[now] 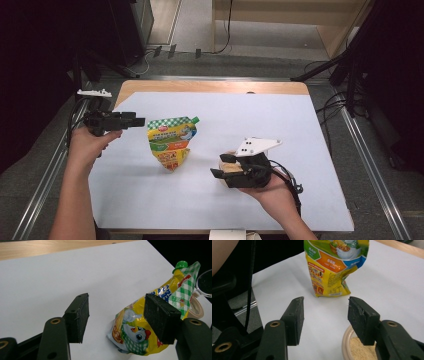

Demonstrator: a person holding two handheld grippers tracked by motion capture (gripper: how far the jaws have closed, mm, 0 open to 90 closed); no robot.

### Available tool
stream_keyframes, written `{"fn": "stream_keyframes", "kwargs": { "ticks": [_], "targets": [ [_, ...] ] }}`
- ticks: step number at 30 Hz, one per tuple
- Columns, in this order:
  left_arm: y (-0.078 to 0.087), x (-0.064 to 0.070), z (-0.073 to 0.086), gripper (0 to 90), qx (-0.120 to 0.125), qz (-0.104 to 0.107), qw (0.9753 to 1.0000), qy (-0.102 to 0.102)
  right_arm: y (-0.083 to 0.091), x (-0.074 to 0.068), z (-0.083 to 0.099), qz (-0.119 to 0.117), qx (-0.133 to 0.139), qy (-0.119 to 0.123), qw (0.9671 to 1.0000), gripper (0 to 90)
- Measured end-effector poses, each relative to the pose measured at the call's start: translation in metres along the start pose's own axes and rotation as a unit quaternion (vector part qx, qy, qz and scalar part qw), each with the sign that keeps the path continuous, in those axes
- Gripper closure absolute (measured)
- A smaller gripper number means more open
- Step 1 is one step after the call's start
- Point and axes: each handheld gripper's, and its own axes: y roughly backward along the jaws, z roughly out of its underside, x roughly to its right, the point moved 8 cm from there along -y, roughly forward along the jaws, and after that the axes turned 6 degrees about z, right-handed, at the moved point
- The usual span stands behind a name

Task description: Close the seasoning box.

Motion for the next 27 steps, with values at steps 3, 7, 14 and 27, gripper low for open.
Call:
{"fn": "stream_keyframes", "kwargs": {
  "ticks": [3,7,14,27],
  "targets": [
    [-0.004,-0.002,0.003,38.3,-0.008,0.002,1.0000,0.005,0.006,0.004,-0.003,0.003,0.001,0.002,1.0000,48.4],
    [-0.008,-0.004,0.006,38.0,-0.016,0.006,0.9998,0.008,0.016,0.010,-0.008,0.008,0.006,-0.004,0.9999,48.9],
    [-0.015,-0.004,0.010,37.8,-0.028,0.006,0.9996,0.008,0.037,0.022,-0.017,0.023,0.019,-0.009,0.9995,50.8],
    [-0.023,0.003,0.011,37.6,-0.037,0.016,0.9992,0.003,0.071,0.055,-0.024,0.060,0.039,-0.026,0.9971,56.4]
  ]
}}
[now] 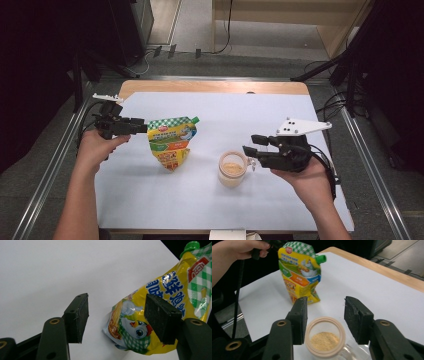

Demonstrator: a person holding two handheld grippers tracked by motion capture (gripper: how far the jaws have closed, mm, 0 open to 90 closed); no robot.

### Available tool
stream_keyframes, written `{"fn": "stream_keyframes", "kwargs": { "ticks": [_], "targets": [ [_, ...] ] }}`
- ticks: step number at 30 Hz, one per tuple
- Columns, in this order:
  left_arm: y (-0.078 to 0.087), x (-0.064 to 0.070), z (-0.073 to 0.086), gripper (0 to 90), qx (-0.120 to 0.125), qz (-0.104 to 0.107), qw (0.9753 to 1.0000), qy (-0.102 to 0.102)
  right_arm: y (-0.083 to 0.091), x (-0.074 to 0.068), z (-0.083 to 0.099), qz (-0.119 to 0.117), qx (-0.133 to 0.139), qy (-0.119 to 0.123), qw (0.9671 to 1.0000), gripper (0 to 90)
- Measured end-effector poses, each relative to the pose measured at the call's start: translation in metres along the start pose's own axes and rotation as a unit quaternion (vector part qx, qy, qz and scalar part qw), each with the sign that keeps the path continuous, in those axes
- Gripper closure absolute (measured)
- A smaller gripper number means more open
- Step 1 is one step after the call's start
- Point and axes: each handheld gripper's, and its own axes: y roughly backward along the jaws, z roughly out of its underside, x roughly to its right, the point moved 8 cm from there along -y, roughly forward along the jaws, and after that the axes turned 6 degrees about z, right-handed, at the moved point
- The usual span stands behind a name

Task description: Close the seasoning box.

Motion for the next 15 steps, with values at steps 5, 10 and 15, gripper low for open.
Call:
{"fn": "stream_keyframes", "kwargs": {
  "ticks": [5,10,15],
  "targets": [
    [-0.001,0.001,0.000,37.6,-0.001,0.000,1.0000,-0.002,0.009,0.020,0.001,0.025,0.008,-0.016,0.9995,58.2],
    [-0.002,0.002,0.000,37.6,-0.004,0.001,1.0000,-0.005,0.012,0.037,0.006,0.050,0.010,-0.028,0.9983,61.8],
    [-0.002,0.001,0.000,37.5,-0.003,0.002,1.0000,-0.005,0.014,0.051,0.013,0.067,0.008,-0.037,0.9970,67.4]
  ]
}}
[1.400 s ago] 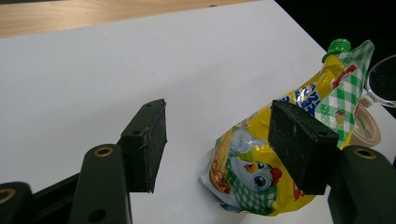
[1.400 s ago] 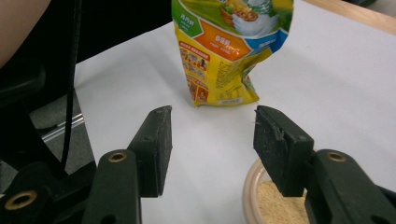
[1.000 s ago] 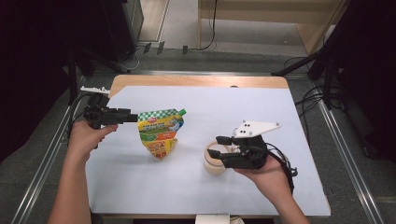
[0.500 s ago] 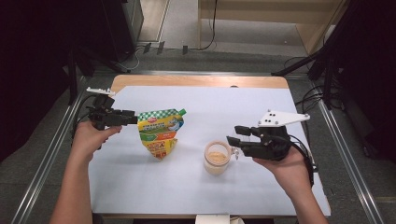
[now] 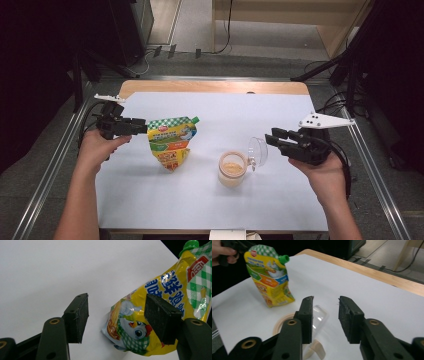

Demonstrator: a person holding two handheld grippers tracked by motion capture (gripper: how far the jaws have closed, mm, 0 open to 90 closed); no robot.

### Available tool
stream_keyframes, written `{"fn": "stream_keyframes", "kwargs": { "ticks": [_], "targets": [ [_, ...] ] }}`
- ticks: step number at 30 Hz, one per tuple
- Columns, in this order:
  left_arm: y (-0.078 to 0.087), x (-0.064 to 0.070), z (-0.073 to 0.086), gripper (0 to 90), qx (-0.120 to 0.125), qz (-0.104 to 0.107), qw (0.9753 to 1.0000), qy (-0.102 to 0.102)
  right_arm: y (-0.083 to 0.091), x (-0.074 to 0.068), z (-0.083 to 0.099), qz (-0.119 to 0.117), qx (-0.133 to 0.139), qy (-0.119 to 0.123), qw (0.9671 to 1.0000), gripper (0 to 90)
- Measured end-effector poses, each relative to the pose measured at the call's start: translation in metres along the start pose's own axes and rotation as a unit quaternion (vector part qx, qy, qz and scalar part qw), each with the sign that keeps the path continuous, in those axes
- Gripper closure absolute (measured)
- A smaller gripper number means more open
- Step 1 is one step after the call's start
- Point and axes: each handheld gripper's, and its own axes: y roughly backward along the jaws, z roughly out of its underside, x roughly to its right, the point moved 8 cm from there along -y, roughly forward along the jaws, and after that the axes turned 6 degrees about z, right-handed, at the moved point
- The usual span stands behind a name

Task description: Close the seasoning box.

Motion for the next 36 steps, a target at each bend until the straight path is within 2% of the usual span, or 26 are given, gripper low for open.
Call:
{"fn": "stream_keyframes", "kwargs": {
  "ticks": [5,12,15,18,24,31,36],
  "targets": [
    [0.001,-0.001,0.000,37.5,0.003,-0.002,1.0000,0.000,-0.003,0.017,0.009,0.029,-0.009,-0.008,0.9995,76.6],
    [0.002,-0.001,-0.001,37.6,0.008,-0.005,1.0000,0.002,-0.021,0.029,0.033,0.034,-0.034,-0.033,0.9983,90.0],
    [0.004,0.000,-0.002,37.6,0.013,-0.001,0.9999,0.001,-0.029,0.030,0.044,0.023,-0.046,-0.051,0.9974,90.0],
    [0.004,-0.001,-0.002,37.6,0.012,-0.002,0.9999,0.002,-0.035,0.031,0.049,0.012,-0.049,-0.064,0.9967,90.0],
    [0.000,0.000,-0.003,37.6,0.008,-0.001,1.0000,0.001,-0.042,0.022,0.052,0.004,-0.053,-0.049,0.9973,90.0],
    [-0.007,-0.001,-0.002,37.8,-0.005,-0.004,1.0000,-0.001,-0.048,0.017,0.053,-0.010,-0.055,-0.051,0.9971,90.0],
    [-0.004,0.001,-0.004,38.2,0.008,-0.007,0.9999,-0.005,-0.049,0.011,0.054,-0.016,-0.056,-0.046,0.9973,90.0]
  ]
}}
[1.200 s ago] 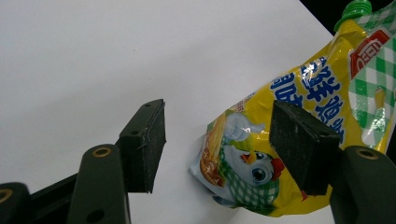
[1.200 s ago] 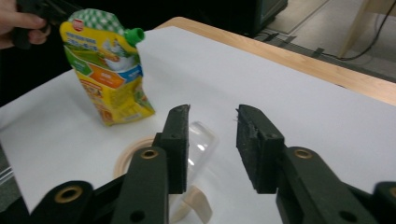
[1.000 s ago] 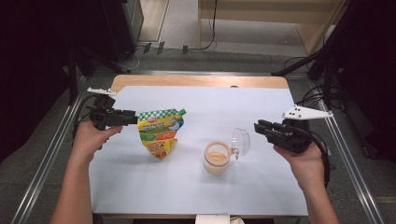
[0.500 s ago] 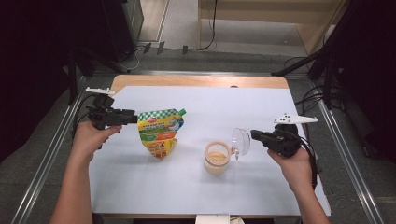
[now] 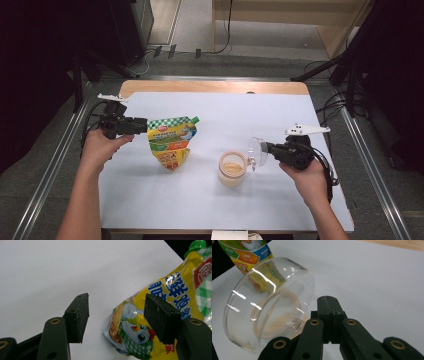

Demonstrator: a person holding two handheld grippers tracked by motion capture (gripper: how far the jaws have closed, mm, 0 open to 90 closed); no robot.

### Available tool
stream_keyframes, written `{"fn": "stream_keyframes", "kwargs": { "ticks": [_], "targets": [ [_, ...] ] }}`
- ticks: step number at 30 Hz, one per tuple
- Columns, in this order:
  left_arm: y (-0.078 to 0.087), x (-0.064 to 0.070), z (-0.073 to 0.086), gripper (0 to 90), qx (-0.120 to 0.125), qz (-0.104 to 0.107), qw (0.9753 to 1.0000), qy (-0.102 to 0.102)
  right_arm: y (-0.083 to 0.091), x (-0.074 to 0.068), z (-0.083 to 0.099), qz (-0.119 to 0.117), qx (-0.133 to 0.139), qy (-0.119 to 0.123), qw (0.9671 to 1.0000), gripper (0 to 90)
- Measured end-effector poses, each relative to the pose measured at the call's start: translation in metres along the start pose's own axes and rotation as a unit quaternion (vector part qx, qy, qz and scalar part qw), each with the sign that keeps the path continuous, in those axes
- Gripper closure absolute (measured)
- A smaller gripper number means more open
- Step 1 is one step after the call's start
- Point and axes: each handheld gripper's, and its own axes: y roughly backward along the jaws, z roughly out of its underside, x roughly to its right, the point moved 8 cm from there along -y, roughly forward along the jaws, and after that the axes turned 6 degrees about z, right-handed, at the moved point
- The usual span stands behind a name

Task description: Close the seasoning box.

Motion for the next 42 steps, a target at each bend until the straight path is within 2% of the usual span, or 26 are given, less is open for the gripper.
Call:
{"fn": "stream_keyframes", "kwargs": {
  "ticks": [3,10,26,32,35,42],
  "targets": [
    [0.002,0.003,0.001,38.1,0.000,0.004,1.0000,-0.006,0.000,-0.005,-0.001,-0.002,-0.001,0.005,1.0000,90.0],
    [0.001,0.003,0.001,37.9,-0.003,0.005,1.0000,-0.004,-0.001,-0.016,-0.001,-0.009,0.000,0.014,0.9999,90.0],
    [0.001,0.001,0.002,37.7,-0.005,0.004,1.0000,-0.002,-0.003,-0.029,-0.002,-0.016,0.002,0.029,0.9994,85.3],
    [0.001,0.000,0.003,37.7,-0.006,0.002,1.0000,0.000,-0.003,-0.027,-0.002,-0.013,0.002,0.034,0.9993,74.2],
    [0.000,0.000,0.003,37.6,-0.007,0.002,1.0000,0.000,-0.005,-0.023,0.001,-0.006,-0.007,0.036,0.9993,64.2],
    [0.000,-0.001,0.003,37.5,-0.010,0.002,1.0000,0.000,-0.010,-0.009,0.006,0.002,-0.002,0.031,0.9995,51.8]
  ]
}}
